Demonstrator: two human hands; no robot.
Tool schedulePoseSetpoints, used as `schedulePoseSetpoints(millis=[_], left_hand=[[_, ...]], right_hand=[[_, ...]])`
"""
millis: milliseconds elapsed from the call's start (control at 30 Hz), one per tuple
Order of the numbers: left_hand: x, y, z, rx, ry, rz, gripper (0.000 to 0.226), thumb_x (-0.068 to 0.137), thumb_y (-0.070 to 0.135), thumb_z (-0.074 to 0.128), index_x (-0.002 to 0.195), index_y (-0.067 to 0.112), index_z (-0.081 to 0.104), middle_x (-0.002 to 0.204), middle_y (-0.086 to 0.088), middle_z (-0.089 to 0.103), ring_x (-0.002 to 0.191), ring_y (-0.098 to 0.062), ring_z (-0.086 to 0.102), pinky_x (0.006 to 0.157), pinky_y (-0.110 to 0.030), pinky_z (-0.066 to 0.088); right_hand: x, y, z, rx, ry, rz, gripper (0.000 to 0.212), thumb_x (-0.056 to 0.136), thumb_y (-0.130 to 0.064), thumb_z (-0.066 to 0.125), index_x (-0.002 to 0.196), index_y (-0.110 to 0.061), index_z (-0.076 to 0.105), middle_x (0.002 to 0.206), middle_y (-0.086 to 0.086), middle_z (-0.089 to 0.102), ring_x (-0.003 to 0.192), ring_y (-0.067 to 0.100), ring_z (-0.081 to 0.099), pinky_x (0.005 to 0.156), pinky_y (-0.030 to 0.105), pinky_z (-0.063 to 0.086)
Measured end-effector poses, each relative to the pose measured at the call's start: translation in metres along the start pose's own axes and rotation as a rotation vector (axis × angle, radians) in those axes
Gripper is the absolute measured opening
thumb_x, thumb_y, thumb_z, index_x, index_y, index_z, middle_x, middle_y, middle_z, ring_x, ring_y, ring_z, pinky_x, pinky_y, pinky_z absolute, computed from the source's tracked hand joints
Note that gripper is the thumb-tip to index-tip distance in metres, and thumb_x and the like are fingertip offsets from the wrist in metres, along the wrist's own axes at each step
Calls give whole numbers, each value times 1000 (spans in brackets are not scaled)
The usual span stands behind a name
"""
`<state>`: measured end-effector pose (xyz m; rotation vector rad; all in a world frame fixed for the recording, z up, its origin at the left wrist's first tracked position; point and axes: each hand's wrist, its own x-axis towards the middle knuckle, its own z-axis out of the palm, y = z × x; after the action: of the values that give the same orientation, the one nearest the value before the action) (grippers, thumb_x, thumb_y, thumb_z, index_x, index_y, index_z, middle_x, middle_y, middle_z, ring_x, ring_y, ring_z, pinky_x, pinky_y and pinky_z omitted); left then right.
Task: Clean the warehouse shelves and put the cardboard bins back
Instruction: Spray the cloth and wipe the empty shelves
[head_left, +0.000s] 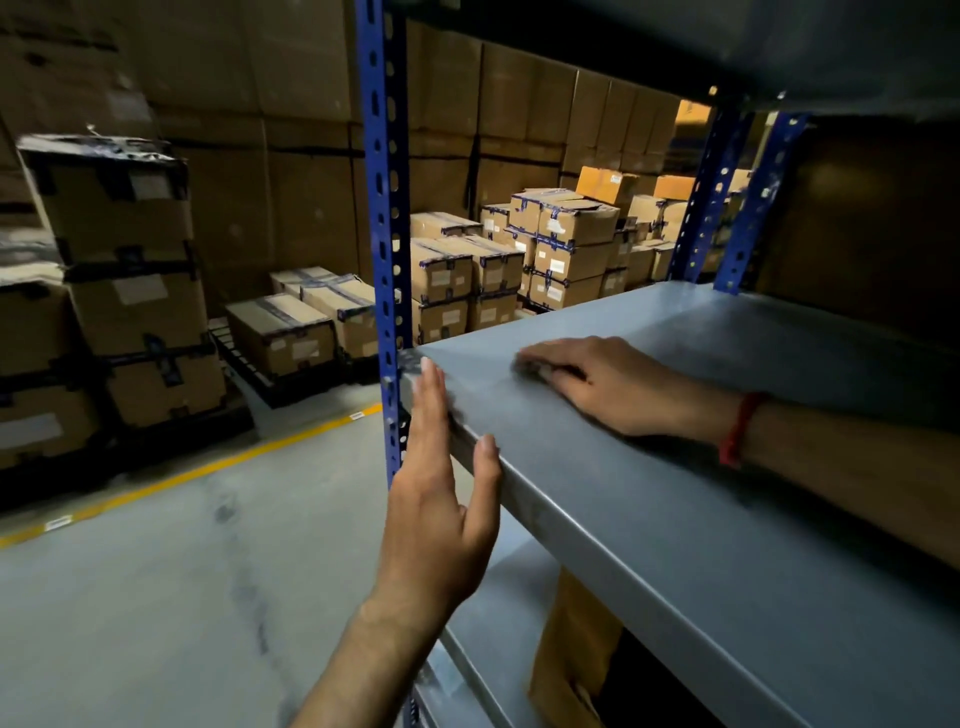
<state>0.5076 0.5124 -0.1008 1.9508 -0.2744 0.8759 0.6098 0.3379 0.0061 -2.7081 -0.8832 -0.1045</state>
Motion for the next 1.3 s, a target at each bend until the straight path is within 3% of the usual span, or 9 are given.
schedulePoseSetpoints(millis=[100, 300, 433, 600, 667, 800, 1033, 1200, 1300], left_hand=[[0, 6, -2, 7, -31, -53, 76, 97, 51, 38, 159, 34, -2, 167, 11, 8, 153, -4, 6, 124, -40, 22], [2, 16, -4, -116, 1, -142, 92, 94, 44, 47, 144, 54, -30, 155, 34, 9, 133, 28, 14, 113, -10, 21], [4, 16, -5, -123, -5, -177, 92, 90, 46, 48, 142, 60, -27, 147, 44, 9, 117, 39, 21, 106, -7, 26], [6, 11, -3, -25, -12, -123, 75, 85, 54, 40, 156, 42, 20, 164, 22, 6, 150, 4, 8, 122, -34, 27], [5, 9, -4, 49, -2, -127, 73, 85, 57, 38, 154, 35, 33, 164, 21, 8, 151, 0, 12, 120, -34, 31], [6, 12, -12, 146, -2, -146, 68, 84, 62, 42, 147, 38, 46, 159, 25, 18, 122, -51, 50, 94, -52, 54], [20, 31, -22, 315, -146, -204, 81, 73, 69, 26, 143, 36, 52, 161, 14, 23, 138, -23, 48, 104, -43, 46], [37, 57, -23, 581, -359, -266, 57, 89, 57, 36, 139, 32, 48, 166, -2, 20, 141, -25, 40, 98, -34, 43], [44, 61, -25, 682, -426, -250, 52, 93, 61, 36, 133, 30, 49, 165, -5, 22, 140, -27, 41, 98, -34, 44]], right_hand=[[22, 17, -1, -43, 38, 142, 40, 106, -23, 40, 146, -26, 48, 146, 3, 53, 125, 23, 53, 103, 30, 38], [12, -56, 22, 157, -53, -253, 42, 104, -24, 48, 144, -34, 47, 146, -12, 51, 131, 8, 48, 109, 28, 39], [42, -16, 5, 122, -48, -186, 39, 103, -23, 51, 141, -32, 54, 141, -9, 57, 125, 6, 53, 104, 25, 45], [76, -34, 30, 76, 28, -33, 35, 105, -20, 44, 137, -24, 57, 134, 2, 61, 116, 18, 58, 95, 32, 48], [79, -62, 40, 178, 7, -82, 30, 103, -18, 45, 126, -20, 64, 122, 3, 67, 109, 18, 62, 95, 38, 51], [79, -45, 24, 206, -84, -159, 31, 105, -28, 46, 132, -28, 61, 126, -4, 66, 107, 10, 60, 94, 29, 48], [98, 70, -4, -52, 89, 268, 34, 104, -15, 44, 134, -11, 61, 128, 12, 65, 96, 15, 55, 82, 25, 39], [85, 5, 25, 173, -52, -248, 38, 104, -15, 46, 141, -20, 54, 140, 0, 58, 127, 13, 53, 106, 28, 44], [80, 39, 0, 80, -67, -181, 39, 105, -18, 44, 143, -22, 52, 142, -1, 56, 125, 12, 53, 104, 26, 42]])
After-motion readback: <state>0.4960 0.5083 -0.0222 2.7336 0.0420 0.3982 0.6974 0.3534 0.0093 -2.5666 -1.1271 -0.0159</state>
